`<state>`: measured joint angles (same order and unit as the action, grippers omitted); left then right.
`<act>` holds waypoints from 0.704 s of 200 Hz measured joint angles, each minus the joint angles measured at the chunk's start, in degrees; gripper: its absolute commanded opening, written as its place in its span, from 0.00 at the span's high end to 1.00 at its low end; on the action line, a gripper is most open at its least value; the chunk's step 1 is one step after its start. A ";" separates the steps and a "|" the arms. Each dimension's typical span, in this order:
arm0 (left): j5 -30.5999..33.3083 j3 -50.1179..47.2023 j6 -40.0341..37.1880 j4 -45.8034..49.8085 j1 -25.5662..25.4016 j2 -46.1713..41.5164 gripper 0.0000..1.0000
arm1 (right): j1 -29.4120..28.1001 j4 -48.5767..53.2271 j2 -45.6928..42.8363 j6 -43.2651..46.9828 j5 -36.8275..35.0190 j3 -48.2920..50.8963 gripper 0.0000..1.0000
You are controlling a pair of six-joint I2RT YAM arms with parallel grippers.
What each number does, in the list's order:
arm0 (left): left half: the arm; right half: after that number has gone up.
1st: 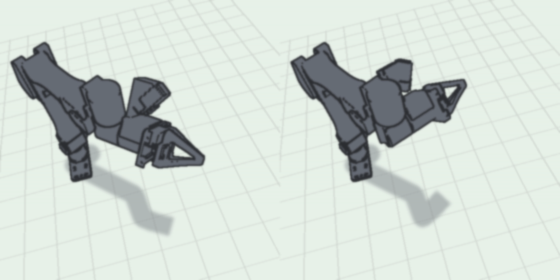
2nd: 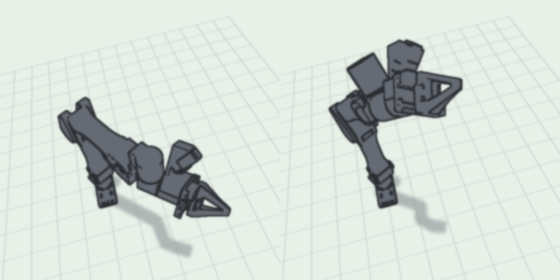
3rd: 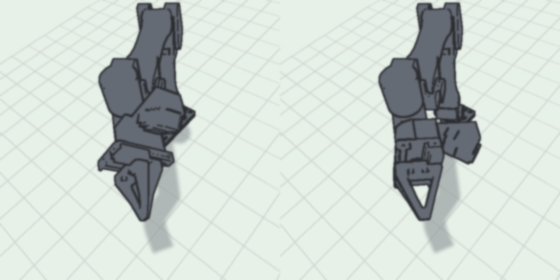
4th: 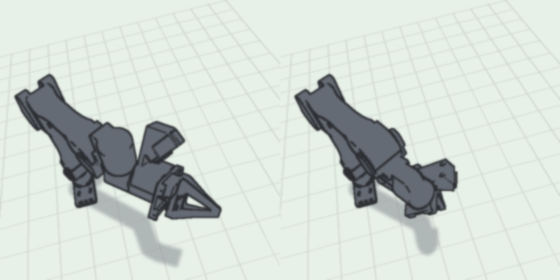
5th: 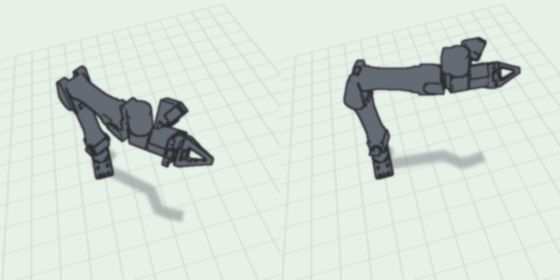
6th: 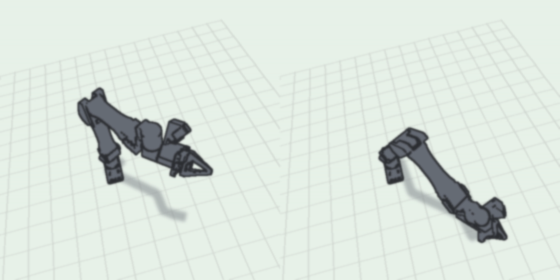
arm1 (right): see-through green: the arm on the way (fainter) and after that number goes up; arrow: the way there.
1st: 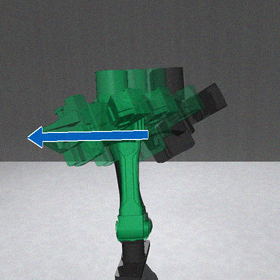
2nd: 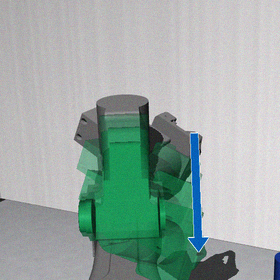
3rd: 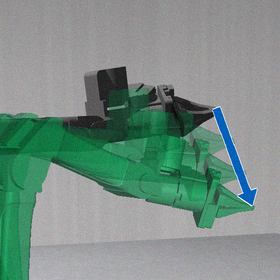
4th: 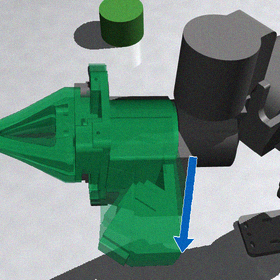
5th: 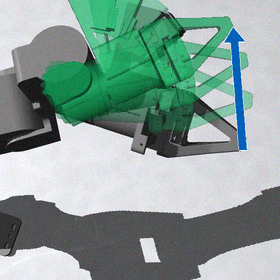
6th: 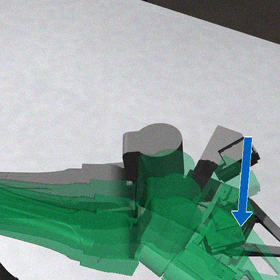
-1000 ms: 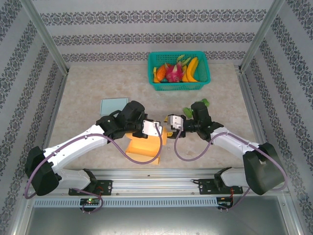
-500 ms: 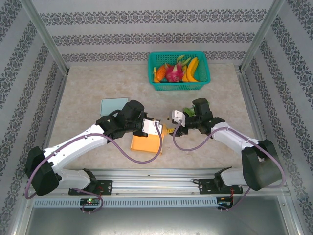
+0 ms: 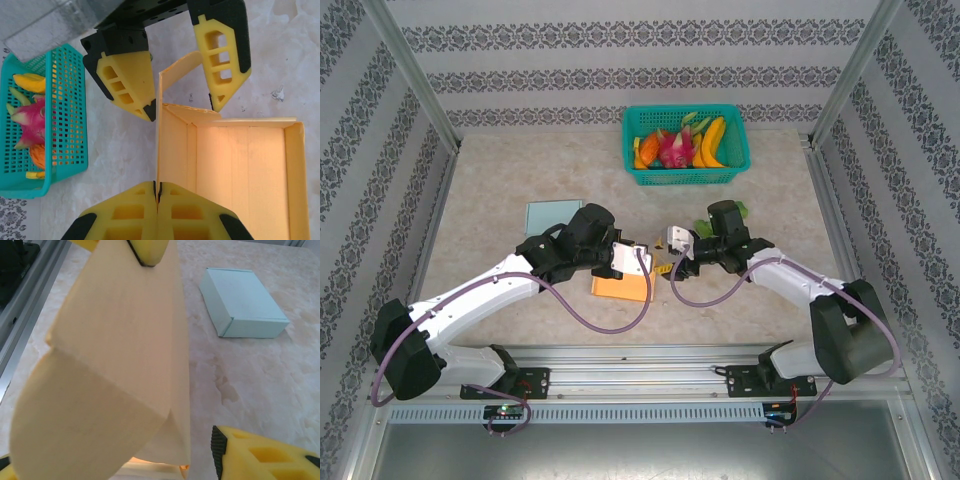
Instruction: Fold the paper box
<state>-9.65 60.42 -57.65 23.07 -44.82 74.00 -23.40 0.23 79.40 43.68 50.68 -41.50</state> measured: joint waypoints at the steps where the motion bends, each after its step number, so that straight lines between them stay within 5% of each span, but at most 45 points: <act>1: -0.02 0.00 0.00 0.00 0.02 0.00 1.00 | -0.04 -0.02 0.02 0.00 0.00 0.00 0.46; 44: -0.83 -0.85 0.28 -1.07 0.37 -0.02 1.00 | -0.39 -0.81 0.81 0.09 0.35 0.00 0.51; 106: -1.03 -1.07 1.14 -1.68 1.18 -0.61 1.00 | -0.39 -1.33 0.79 1.49 2.36 0.00 0.90; 141: -0.81 -1.70 1.53 -1.60 1.55 -1.42 1.00 | -0.35 -1.27 0.79 1.51 1.81 0.00 0.95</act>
<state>-10.46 58.72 -56.12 21.47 -43.27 72.58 -23.75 -1.04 80.18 45.19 52.49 -41.50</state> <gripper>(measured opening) 0.055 0.060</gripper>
